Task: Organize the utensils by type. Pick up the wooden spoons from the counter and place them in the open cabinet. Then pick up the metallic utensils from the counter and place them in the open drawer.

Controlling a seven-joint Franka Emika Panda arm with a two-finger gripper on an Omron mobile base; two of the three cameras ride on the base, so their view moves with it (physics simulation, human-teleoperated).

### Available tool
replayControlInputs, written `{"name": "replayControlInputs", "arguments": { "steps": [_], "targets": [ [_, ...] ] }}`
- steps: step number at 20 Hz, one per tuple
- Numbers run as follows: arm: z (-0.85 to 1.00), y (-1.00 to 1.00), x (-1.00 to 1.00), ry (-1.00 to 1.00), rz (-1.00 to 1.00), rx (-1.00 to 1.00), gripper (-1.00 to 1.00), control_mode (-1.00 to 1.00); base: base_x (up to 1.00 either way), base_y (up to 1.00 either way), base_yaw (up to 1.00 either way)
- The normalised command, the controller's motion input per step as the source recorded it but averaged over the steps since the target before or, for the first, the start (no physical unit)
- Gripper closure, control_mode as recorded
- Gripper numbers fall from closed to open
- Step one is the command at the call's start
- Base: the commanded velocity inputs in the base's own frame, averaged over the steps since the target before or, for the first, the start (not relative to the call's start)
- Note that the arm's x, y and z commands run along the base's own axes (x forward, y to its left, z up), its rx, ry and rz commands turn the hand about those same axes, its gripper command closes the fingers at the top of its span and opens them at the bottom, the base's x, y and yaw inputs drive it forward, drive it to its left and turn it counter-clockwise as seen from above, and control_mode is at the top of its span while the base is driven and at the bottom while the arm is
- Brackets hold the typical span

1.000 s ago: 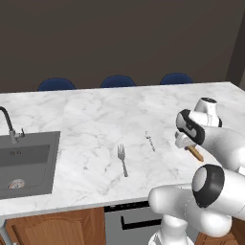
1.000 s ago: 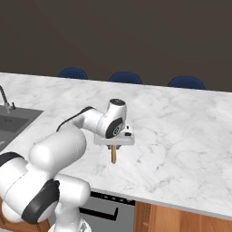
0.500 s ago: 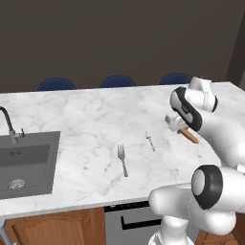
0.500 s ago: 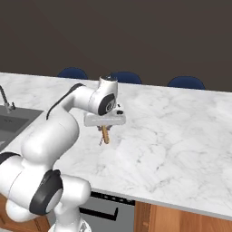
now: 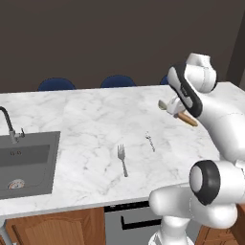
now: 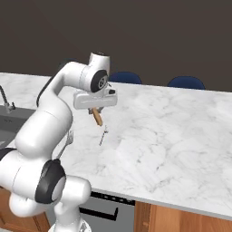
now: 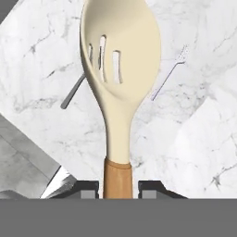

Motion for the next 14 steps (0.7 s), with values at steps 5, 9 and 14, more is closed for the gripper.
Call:
{"name": "replayControlInputs", "arguments": {
  "steps": [5, 9, 14],
  "targets": [
    [0.38, 0.38, -0.13, 0.02, 0.18, 0.0, 1.0, -1.0, 0.0, 0.0, 0.0],
    [0.22, 0.31, -0.44, 0.0, 0.16, 0.0, 1.0, -1.0, 0.0, 0.0, 0.0],
    [0.24, 0.29, -0.45, 0.0, 0.13, 0.0, 1.0, -1.0, 0.0, 0.0, 0.0]
  ]
}}
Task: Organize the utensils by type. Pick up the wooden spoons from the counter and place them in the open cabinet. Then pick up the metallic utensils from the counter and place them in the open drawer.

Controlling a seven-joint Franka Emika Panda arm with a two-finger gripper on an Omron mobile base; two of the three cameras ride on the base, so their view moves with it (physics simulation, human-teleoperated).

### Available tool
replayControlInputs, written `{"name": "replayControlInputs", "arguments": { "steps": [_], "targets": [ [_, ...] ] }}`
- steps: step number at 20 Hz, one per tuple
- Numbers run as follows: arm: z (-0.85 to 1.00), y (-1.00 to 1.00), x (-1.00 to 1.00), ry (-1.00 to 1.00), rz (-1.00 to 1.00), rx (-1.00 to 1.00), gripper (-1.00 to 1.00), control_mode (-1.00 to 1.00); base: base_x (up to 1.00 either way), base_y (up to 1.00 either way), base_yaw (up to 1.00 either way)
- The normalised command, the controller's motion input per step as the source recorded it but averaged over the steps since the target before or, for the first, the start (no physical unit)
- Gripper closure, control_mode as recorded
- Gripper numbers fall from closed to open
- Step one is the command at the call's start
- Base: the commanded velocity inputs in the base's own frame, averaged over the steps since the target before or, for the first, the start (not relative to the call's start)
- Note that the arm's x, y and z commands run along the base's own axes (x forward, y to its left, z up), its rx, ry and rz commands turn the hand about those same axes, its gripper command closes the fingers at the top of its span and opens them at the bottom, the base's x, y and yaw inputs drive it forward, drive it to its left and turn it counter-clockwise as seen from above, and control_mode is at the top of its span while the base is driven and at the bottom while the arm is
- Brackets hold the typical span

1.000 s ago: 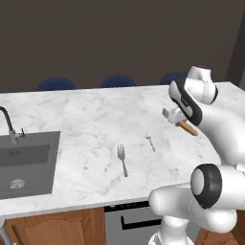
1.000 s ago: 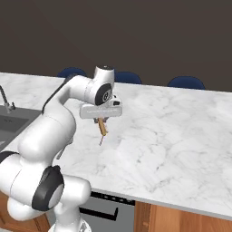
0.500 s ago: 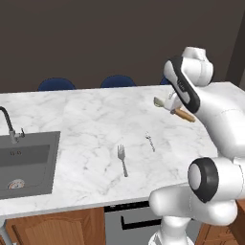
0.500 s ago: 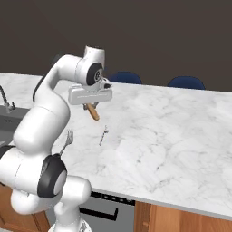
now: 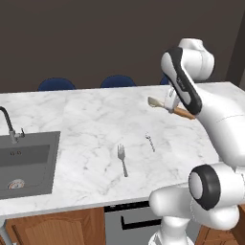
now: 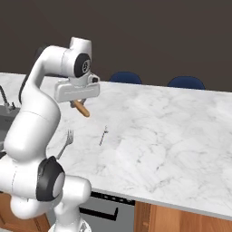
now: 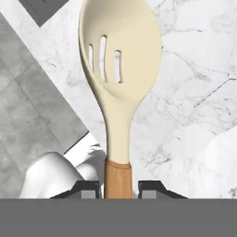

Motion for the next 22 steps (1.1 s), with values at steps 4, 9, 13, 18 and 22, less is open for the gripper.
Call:
{"name": "replayControlInputs", "arguments": {
  "steps": [4, 9, 13, 18, 22],
  "targets": [
    [0.27, 0.16, -0.46, 0.0, 0.08, 0.02, 1.0, -1.0, 0.0, 0.0, 0.0],
    [0.26, 0.02, -0.69, -0.05, 0.01, 0.01, 1.0, -1.0, 0.0, 0.0, 0.0],
    [0.05, 0.0, -0.86, -0.19, 0.0, 0.0, 1.0, -1.0, 0.0, 0.0, 0.0],
    [0.0, 0.04, -0.61, -0.21, 0.0, 0.0, 1.0, -1.0, 0.0, 0.0, 0.0],
    [0.01, 0.0, -0.31, -0.15, 0.0, 0.0, 1.0, -1.0, 0.0, 0.0, 0.0]
  ]
}}
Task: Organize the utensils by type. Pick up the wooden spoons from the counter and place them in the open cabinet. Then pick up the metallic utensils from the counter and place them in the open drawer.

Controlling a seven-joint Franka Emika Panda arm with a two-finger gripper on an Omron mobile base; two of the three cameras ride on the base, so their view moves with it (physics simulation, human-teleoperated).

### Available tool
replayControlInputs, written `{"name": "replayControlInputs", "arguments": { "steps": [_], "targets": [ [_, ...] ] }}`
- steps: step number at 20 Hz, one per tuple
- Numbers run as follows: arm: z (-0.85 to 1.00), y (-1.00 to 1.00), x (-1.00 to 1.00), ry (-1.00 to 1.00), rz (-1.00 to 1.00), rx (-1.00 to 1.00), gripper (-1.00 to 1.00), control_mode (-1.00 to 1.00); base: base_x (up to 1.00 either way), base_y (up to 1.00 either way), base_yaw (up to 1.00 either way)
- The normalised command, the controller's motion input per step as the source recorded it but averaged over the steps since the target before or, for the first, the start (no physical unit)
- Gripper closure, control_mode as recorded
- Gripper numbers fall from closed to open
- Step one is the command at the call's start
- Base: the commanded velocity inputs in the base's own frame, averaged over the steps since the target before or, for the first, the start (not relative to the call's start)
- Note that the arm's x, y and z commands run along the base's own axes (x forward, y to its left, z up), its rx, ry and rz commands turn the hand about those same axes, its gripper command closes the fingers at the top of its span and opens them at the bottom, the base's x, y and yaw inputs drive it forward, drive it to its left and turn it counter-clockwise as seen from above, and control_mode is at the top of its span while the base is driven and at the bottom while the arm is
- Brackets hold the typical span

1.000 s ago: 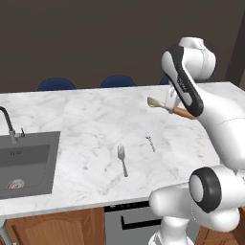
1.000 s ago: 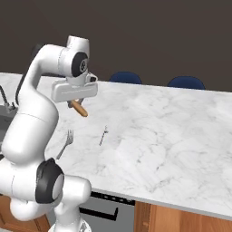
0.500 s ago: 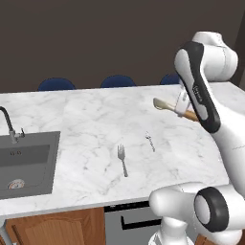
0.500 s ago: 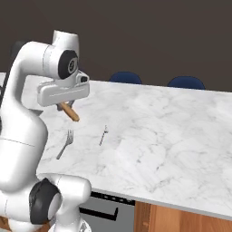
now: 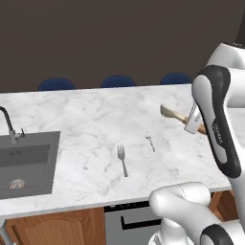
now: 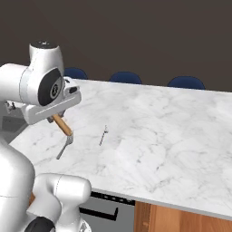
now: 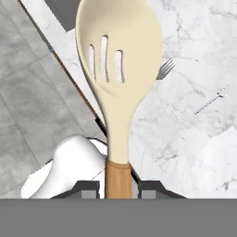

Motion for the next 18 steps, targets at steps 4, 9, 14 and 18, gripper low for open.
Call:
{"name": "replayControlInputs", "arguments": {
  "steps": [4, 9, 14, 18],
  "targets": [
    [0.0, 0.0, -0.07, -0.05, 0.0, 0.0, 1.0, -1.0, 0.0, 0.0, 0.0],
    [0.0, 0.0, -0.04, -0.01, 0.0, 0.0, 1.0, -1.0, 0.0, 0.0, 0.0],
    [0.0, 0.0, -0.23, -0.02, 0.0, 0.0, 1.0, -1.0, 0.0, 0.0, 0.0],
    [0.0, 0.0, -0.17, 0.0, 0.0, 0.0, 1.0, -1.0, 0.0, 0.0, 0.0]
  ]
}}
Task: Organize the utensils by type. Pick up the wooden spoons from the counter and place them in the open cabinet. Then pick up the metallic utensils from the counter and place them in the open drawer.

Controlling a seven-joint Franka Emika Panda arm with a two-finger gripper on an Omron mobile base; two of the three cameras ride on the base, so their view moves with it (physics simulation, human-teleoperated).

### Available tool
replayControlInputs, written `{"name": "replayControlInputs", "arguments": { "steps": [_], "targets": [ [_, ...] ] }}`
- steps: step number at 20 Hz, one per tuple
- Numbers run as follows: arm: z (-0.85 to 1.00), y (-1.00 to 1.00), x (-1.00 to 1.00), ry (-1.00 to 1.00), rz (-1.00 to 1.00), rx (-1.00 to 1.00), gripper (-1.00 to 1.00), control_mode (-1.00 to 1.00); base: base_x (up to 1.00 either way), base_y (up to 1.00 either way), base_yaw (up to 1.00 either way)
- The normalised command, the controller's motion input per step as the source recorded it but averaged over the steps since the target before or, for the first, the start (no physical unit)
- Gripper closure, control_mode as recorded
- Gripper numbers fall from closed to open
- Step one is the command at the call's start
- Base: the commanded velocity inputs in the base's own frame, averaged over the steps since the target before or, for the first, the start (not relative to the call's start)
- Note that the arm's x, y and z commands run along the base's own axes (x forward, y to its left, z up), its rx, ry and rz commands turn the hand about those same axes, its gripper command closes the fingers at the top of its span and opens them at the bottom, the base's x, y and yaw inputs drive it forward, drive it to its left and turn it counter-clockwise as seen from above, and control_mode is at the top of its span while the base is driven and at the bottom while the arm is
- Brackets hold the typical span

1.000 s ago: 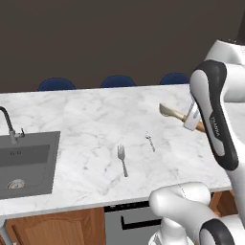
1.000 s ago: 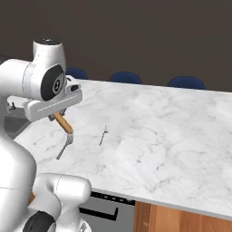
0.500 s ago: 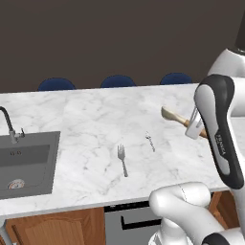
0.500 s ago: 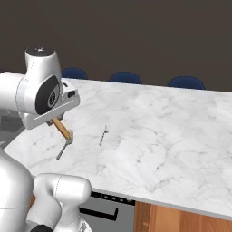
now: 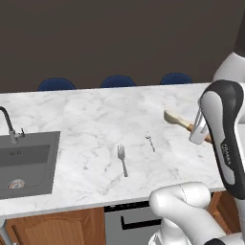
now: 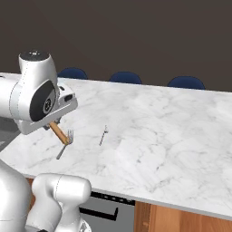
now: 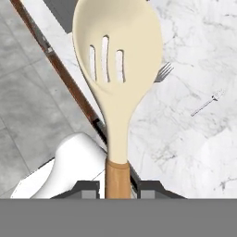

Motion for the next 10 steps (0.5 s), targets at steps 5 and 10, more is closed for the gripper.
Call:
{"name": "replayControlInputs", "arguments": {
  "steps": [5, 10],
  "targets": [
    [0.0, 0.0, -0.15, 0.0, -0.07, 0.0, 1.0, -1.0, 0.0, 0.0, 0.0],
    [0.0, 0.0, 0.0, 0.0, 0.0, 0.0, 1.0, 1.0, -0.32, 0.0, -0.16]
  ]
}}
